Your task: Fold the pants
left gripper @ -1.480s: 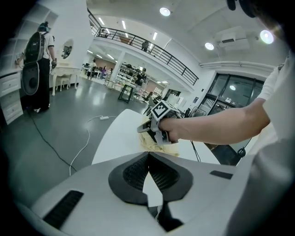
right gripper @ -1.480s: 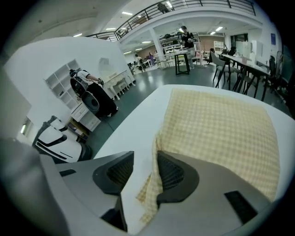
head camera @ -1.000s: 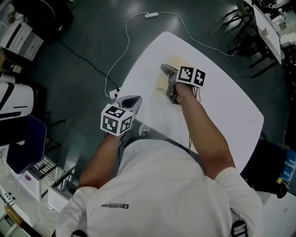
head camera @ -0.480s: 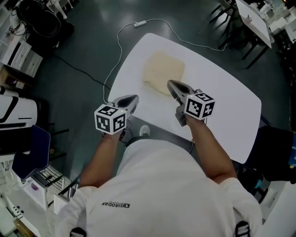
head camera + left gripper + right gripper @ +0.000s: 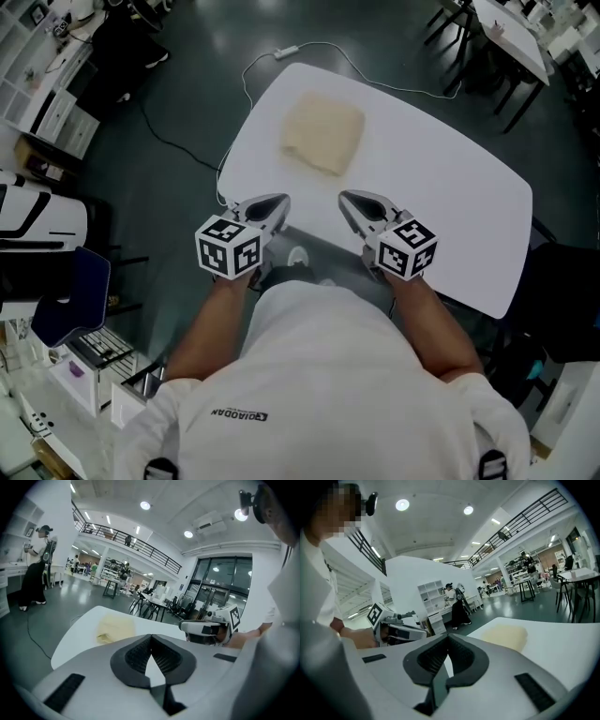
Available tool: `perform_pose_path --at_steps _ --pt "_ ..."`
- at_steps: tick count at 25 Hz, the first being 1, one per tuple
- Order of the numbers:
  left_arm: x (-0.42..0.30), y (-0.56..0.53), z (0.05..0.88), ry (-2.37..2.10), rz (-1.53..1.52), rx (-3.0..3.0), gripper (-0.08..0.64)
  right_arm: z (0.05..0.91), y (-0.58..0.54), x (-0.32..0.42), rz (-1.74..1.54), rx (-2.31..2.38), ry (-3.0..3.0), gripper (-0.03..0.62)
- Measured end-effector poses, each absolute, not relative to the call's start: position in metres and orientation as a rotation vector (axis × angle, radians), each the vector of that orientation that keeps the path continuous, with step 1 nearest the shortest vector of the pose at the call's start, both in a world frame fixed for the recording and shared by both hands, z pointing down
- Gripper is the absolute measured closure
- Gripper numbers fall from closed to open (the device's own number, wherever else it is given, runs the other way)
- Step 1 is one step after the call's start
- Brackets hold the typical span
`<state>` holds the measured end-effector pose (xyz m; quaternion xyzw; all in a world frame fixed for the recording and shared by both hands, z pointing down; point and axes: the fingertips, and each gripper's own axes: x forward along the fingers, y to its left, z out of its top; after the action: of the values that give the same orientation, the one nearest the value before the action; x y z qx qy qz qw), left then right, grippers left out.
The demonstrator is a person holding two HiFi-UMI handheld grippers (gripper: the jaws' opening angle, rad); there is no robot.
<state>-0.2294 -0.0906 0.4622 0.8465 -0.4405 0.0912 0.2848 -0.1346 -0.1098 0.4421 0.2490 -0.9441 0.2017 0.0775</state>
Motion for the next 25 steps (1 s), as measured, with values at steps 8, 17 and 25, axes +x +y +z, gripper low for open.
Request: perform_pose_path --at_steps 8,17,25 --pt "-0.232 -0.060 0.466 -1.227 0.282 2.199 0.532 0.437 -0.080 -0.110 0.639 0.767 -2.840 0.572" --pt "-0.232 -0.080 0.459 -1.170 0.366 2.312 0.532 0.454 -0.084 -0.103 0.717 0.841 -2.843 0.573" --pt "-0.286 -0.112 0.466 -1.010 0.407 2.412 0.532 0.464 -0.103 -0.149 0.692 1.072 -2.763 0.573"
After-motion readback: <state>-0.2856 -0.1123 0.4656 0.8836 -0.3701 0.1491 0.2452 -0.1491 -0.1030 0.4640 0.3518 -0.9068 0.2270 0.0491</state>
